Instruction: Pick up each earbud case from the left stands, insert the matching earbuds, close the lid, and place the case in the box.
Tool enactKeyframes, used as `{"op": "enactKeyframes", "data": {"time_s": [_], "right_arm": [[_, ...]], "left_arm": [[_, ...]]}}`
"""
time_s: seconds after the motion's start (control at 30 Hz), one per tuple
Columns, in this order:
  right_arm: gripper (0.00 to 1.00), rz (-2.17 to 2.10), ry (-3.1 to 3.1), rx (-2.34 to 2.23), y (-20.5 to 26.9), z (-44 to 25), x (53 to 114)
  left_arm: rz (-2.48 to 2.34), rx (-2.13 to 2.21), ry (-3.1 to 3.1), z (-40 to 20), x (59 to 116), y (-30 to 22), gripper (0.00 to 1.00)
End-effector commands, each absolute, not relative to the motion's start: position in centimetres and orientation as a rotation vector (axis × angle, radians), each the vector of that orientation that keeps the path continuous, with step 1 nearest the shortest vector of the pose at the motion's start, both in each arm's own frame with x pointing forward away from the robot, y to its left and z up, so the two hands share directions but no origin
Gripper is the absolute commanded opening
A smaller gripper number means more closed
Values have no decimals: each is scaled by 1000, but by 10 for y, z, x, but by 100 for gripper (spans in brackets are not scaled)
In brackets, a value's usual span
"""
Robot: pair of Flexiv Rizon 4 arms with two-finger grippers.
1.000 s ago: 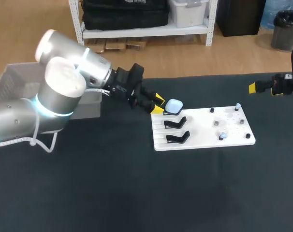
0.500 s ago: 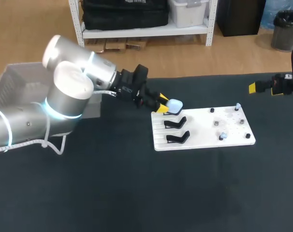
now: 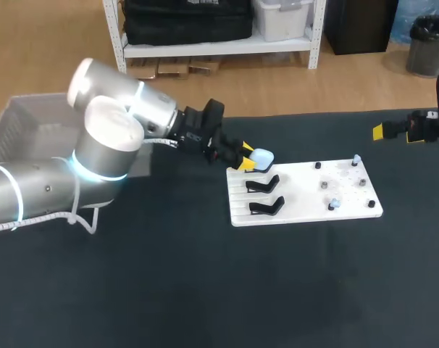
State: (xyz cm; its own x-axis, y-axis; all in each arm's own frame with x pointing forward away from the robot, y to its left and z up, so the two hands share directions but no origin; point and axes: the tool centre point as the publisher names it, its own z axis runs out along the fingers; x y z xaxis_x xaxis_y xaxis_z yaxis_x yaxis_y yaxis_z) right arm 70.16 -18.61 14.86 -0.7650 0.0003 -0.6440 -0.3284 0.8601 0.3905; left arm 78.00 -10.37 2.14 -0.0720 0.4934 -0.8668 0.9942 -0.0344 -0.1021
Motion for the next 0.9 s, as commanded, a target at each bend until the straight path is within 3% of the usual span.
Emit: {"op": "enactKeyframes", "data": {"time_s": [0.03,0.47,0.9], "right_arm": [[100,646,2371,-236,-186,149,701],[100,646,2371,-236,-186,149,701],[100,646,2371,-236,-186,149,701]], "left_arm": [[-1030,1577,1617,18,780,-109,42],[-1032,1554,1616,14,779,-112,26],[-1056,1549,1598,15,770,-109,20]]}}
